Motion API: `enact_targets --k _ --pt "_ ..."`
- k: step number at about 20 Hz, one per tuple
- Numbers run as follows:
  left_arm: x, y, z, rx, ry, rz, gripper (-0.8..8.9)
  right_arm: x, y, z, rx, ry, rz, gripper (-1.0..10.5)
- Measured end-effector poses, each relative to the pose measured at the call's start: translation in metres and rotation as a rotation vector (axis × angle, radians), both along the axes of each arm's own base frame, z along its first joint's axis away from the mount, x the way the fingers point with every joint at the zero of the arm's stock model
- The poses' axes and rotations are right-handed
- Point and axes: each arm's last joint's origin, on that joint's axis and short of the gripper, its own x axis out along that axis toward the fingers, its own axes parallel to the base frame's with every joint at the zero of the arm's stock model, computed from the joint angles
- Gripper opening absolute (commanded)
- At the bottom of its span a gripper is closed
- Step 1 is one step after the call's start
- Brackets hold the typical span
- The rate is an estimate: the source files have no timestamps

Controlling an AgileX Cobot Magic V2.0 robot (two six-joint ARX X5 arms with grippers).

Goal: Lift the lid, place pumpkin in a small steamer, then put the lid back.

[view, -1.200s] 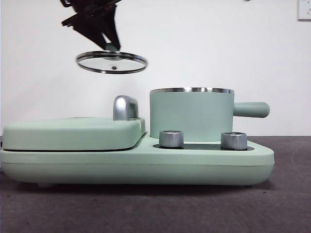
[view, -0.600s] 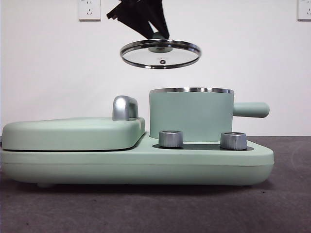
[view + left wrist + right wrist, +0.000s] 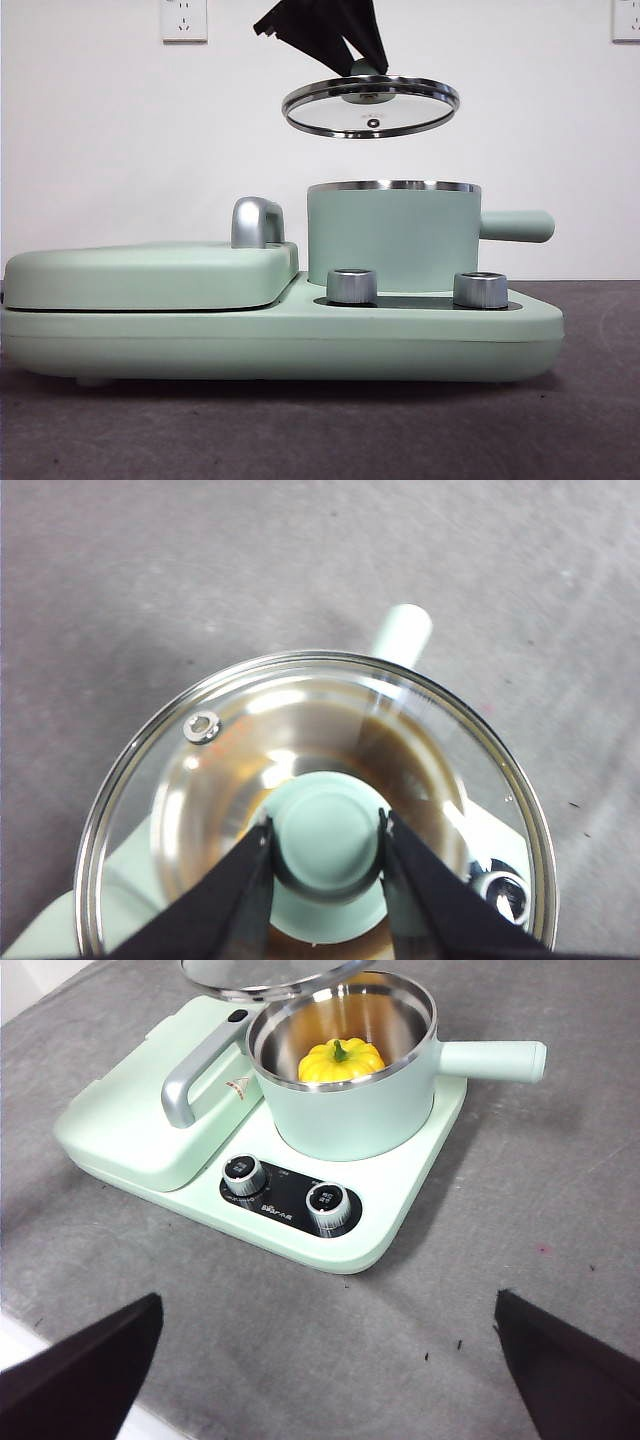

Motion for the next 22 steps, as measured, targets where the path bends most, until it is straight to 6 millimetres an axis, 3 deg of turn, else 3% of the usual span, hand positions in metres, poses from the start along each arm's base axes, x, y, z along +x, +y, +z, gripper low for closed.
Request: enact_targets --k 10,17,22 --pt "-0.003 -0.012 -0.001 -0.018 -0.043 -0.085 0.17 0.000 0.000 0.000 0.020 0.014 -0.008 5.5" --pt "0.012 -0.024 -0.031 0.038 0.001 -0.101 0.17 -0.001 0.001 0.000 0.032 0.023 0.019 5.5" --pt "0.020 -0.025 -0.041 0.045 0.011 -0.092 0.17 -0.001 0.001 0.000 0.033 0.024 0.018 5.5"
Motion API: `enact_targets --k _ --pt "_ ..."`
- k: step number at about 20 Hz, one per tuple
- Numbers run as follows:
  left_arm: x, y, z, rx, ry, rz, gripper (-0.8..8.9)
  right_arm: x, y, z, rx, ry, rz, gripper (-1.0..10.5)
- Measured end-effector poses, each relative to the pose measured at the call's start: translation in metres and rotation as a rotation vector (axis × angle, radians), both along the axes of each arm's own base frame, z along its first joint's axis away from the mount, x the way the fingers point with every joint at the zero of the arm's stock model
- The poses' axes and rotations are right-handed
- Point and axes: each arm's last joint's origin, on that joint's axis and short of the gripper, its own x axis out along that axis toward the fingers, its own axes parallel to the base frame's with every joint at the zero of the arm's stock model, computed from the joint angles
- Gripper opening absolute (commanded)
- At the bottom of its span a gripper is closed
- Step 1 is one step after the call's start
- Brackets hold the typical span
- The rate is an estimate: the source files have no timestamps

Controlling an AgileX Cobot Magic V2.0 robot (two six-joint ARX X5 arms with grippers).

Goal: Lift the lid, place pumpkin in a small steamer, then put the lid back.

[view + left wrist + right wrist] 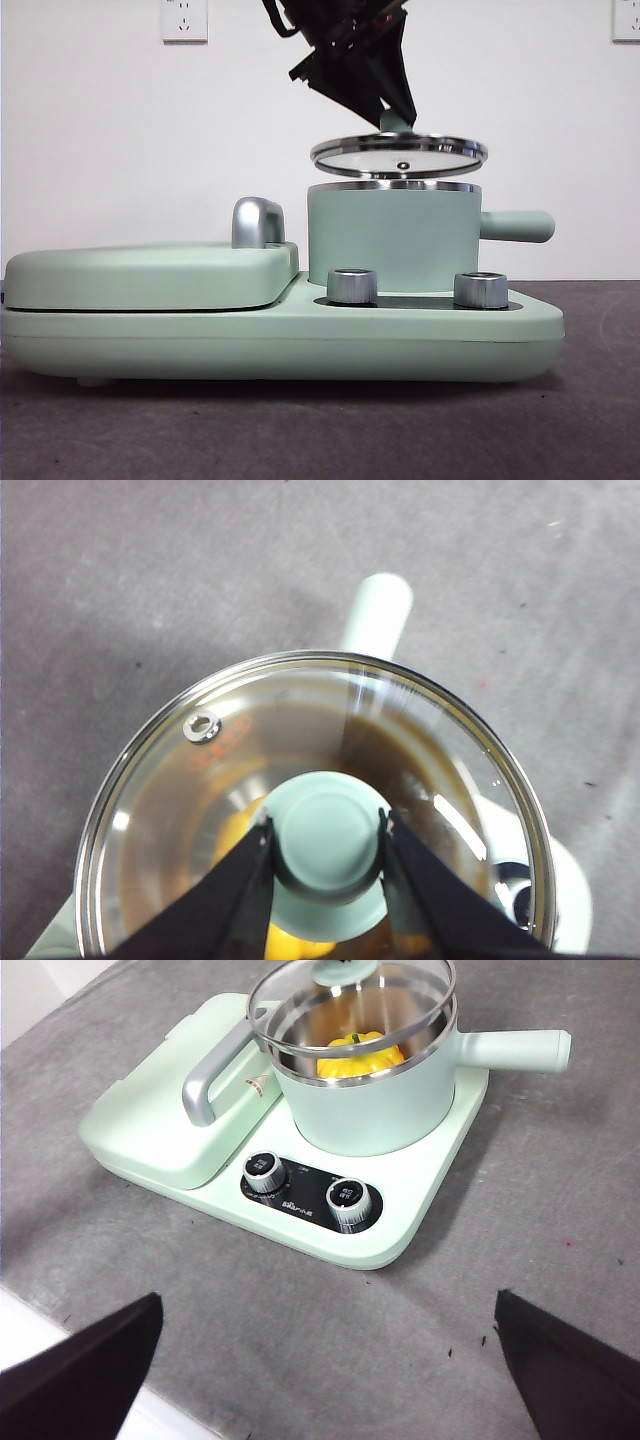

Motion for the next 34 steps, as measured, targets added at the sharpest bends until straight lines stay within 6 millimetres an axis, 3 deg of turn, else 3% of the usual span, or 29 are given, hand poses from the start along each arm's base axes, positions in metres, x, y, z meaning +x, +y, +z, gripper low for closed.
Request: enact_targets --k 3,9,27,28,30,31,34 --pt "0.009 -0.001 -0.012 0.018 0.014 0.006 0.17 0.000 0.000 0.000 0.003 0.002 -0.002 5.5" --pt "0.014 0.005 -0.011 -0.013 0.026 -0.003 0.17 0.000 0.000 0.000 0.004 0.003 -0.004 5.5" --pt "0.012 0.006 -0.025 -0.002 0.008 -0.035 0.30 0.000 0.000 0.000 0.003 0.003 -0.004 5.5" --pt "0.012 0.006 -0.025 -0.002 0.009 -0.035 0.95 0.000 0.000 0.000 0.003 0.002 -0.006 5.5" --pt "0.011 0.006 -0.026 -0.004 0.018 -0.025 3.41 0.000 0.000 0.000 0.002 0.002 -0.006 5.5" --pt "0.010 0.007 -0.029 0.008 0.040 -0.022 4.06 0.000 0.000 0.000 0.002 0.002 -0.006 5.5" --pt "0.010 0.007 -0.028 0.010 0.061 0.002 4.47 0.000 0.000 0.000 0.002 0.002 -0.008 5.5"
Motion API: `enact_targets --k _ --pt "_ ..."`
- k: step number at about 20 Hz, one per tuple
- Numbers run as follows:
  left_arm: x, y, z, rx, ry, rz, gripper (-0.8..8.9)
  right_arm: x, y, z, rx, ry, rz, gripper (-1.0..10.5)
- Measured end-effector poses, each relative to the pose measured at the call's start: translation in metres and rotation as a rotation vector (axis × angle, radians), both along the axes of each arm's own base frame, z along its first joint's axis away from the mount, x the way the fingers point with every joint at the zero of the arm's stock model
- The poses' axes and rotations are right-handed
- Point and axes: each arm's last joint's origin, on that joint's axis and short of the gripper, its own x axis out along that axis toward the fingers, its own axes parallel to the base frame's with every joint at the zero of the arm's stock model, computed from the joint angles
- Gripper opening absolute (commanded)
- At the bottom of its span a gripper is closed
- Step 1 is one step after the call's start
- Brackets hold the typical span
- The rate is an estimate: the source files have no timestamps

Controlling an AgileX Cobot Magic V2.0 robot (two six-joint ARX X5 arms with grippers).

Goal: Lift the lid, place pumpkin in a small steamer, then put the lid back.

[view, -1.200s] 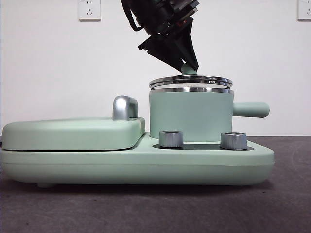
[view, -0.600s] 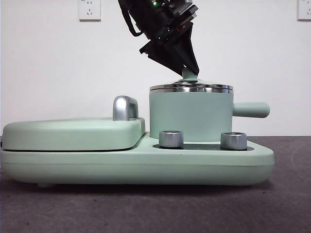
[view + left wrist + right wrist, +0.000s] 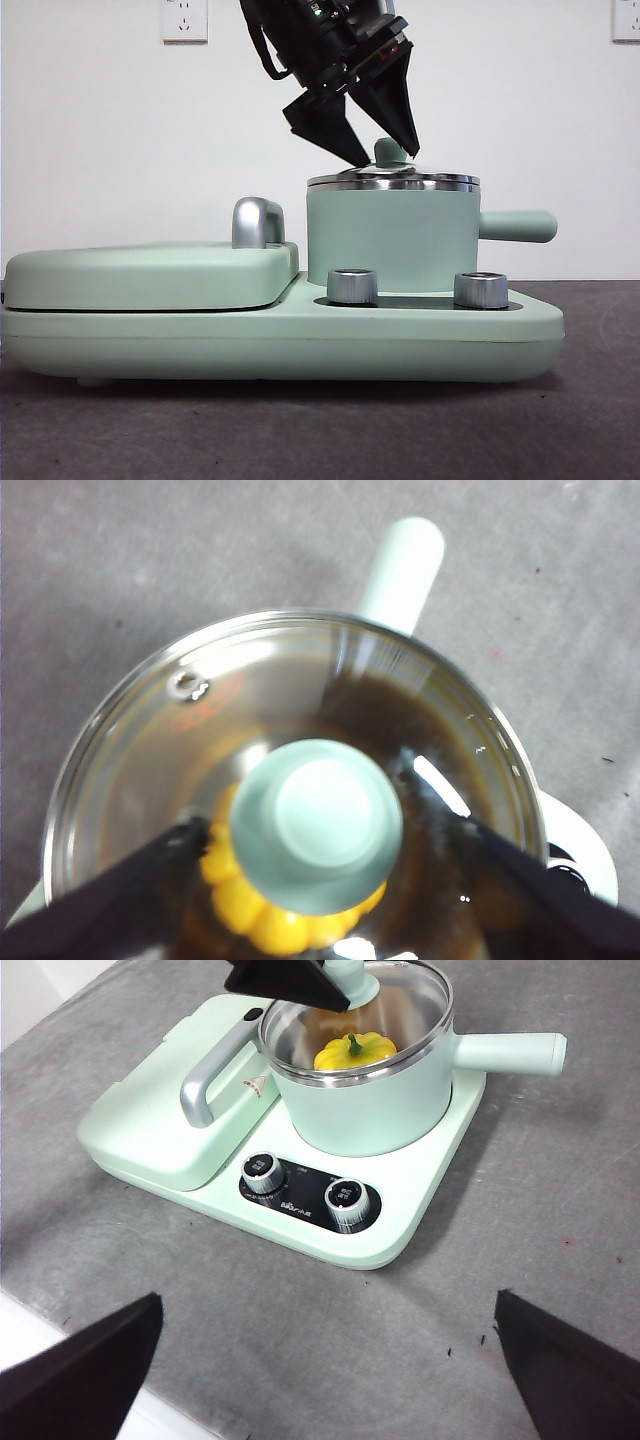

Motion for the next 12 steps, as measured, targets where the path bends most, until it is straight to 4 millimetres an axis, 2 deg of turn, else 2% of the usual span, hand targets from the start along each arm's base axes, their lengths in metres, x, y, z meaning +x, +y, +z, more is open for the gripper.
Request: enact_targets --k 5,7,12 --pt "-0.003 0.003 0.010 -0.006 0.053 0.050 4.47 0.000 0.000 0.000 0.000 0.000 0.000 5.5" --pt "-0.009 0.009 0.019 -0.001 0.071 0.061 4.47 0.000 0.000 0.000 -0.001 0.000 -0.001 5.5" --pt "-0.048 0.050 0.076 -0.030 0.076 0.117 4.46 0.000 0.000 0.000 0.000 0.000 0.001 5.5"
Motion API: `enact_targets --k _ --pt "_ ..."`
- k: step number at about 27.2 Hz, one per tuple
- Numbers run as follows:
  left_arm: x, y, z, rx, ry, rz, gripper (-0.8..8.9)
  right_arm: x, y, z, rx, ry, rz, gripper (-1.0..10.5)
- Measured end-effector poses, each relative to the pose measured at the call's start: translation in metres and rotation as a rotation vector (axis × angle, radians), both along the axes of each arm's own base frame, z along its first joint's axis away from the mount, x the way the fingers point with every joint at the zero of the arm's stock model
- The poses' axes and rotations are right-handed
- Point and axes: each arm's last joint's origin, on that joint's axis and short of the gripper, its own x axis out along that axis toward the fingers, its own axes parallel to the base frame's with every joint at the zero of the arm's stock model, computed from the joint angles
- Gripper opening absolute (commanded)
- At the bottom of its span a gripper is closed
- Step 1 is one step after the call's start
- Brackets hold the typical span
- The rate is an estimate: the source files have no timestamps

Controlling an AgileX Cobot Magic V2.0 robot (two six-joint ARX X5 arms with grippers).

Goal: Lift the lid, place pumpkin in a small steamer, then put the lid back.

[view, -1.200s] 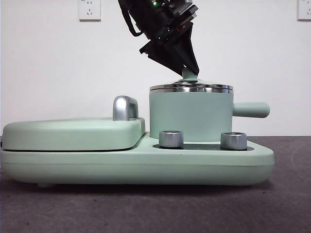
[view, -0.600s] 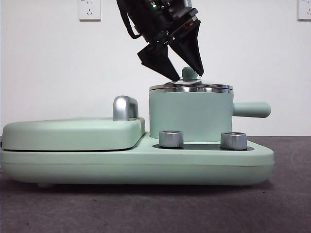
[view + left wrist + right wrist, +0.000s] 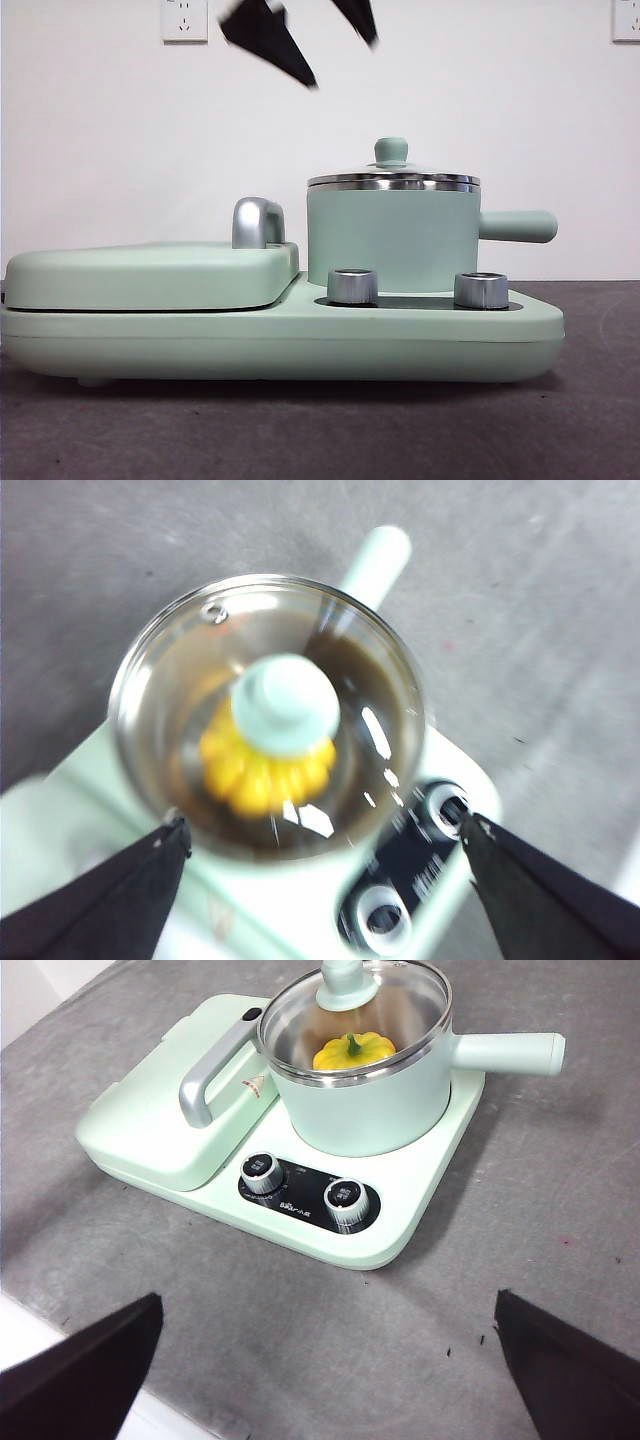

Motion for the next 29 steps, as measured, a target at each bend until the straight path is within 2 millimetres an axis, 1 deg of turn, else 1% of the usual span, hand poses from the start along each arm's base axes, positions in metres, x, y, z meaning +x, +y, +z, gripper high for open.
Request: enact_targets --k 1,3,5,7,11,14,16,18,24,29 --pt "-0.007 0.009 0.008 0.003 0.010 0.012 4.45 0.000 0.000 0.000 0.002 0.001 0.004 5.5" --pt "-0.018 0.024 0.017 0.019 0.041 0.036 4.41 0.000 0.001 0.000 0.010 0.007 0.025 5.5" --pt "-0.031 0.035 0.030 0.006 0.029 0.047 4.41 -0.001 0.001 0.000 0.015 0.010 0.037 5.5" --pt "-0.053 0.049 0.050 -0.022 -0.009 0.045 4.41 -0.001 0.001 0.000 0.018 0.009 0.046 5.5" --pt "-0.089 0.073 0.079 -0.086 -0.074 0.035 4.41 0.000 0.002 0.002 0.026 -0.004 0.060 5.5" --pt "-0.112 0.087 0.086 -0.125 -0.073 0.010 4.36 0.000 0.002 0.002 0.037 -0.009 0.077 5.5" --pt "-0.123 0.093 0.085 -0.135 -0.066 0.008 4.36 0.000 0.003 0.003 0.044 -0.016 0.081 5.5" --pt "-0.132 0.100 0.079 -0.131 -0.049 0.015 4.36 0.000 0.003 0.004 0.055 -0.019 0.097 5.5" --pt "-0.169 0.125 0.046 -0.114 -0.005 0.030 4.36 0.000 0.005 0.007 0.086 -0.035 0.145 5.5" --pt "-0.199 0.145 0.017 -0.191 -0.057 0.059 4.35 0.000 0.005 0.007 0.085 -0.040 0.147 5.5"
